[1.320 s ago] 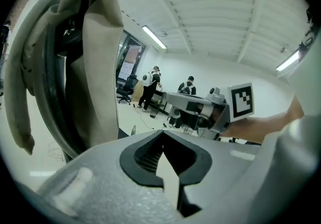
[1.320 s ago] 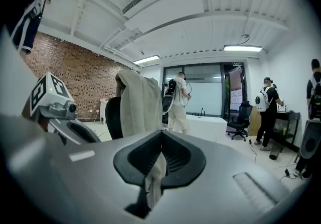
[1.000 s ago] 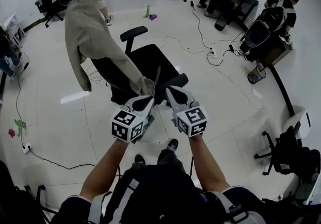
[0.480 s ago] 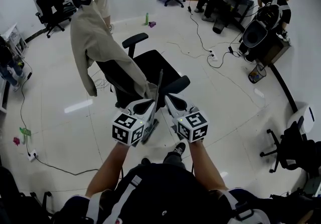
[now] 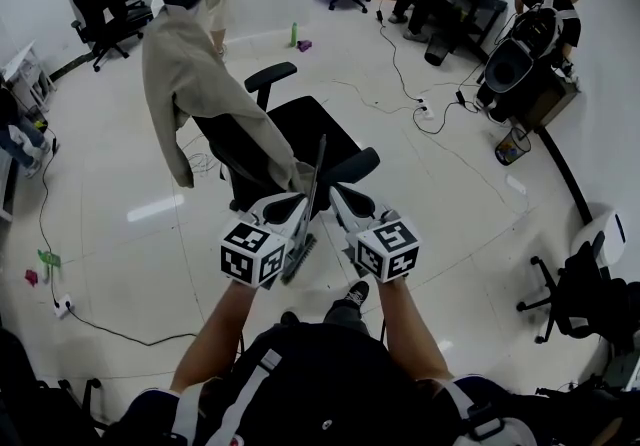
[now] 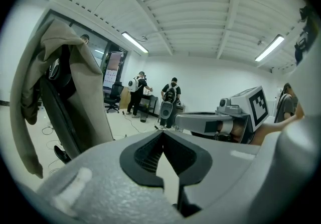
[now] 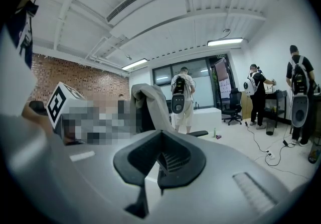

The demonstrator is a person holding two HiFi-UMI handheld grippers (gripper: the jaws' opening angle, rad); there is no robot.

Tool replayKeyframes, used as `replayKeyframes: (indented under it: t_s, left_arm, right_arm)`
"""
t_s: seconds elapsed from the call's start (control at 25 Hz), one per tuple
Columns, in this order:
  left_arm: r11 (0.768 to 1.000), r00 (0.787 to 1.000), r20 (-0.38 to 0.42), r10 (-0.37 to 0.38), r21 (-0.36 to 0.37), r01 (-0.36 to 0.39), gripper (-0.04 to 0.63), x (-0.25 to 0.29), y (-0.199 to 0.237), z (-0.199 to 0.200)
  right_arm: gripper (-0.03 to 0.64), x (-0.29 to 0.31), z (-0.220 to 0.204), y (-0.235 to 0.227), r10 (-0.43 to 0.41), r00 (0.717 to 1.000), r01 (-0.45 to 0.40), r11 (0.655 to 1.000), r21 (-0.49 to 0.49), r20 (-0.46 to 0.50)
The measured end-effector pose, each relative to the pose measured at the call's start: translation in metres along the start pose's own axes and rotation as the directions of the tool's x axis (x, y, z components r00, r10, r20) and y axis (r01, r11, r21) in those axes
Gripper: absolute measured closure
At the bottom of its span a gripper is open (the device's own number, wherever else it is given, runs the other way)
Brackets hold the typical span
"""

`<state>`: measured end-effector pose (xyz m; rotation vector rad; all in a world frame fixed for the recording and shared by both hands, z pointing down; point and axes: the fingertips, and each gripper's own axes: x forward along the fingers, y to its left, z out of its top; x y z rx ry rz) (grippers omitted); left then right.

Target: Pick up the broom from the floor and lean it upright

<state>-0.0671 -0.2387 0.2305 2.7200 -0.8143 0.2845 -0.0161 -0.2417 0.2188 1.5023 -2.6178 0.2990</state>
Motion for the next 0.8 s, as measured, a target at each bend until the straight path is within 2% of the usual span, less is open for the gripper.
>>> replayKeyframes:
  t_s: [0.8]
  left_arm:
    - [1.0,0.999,0.034,-0.029,0.007,0.029,0.597,0.002,-0.024,0.014]
  right_arm:
    - [0.614,-0.021,0.01,0.004,0.02,1.0,-0.02,0.999,-0.031,0.016]
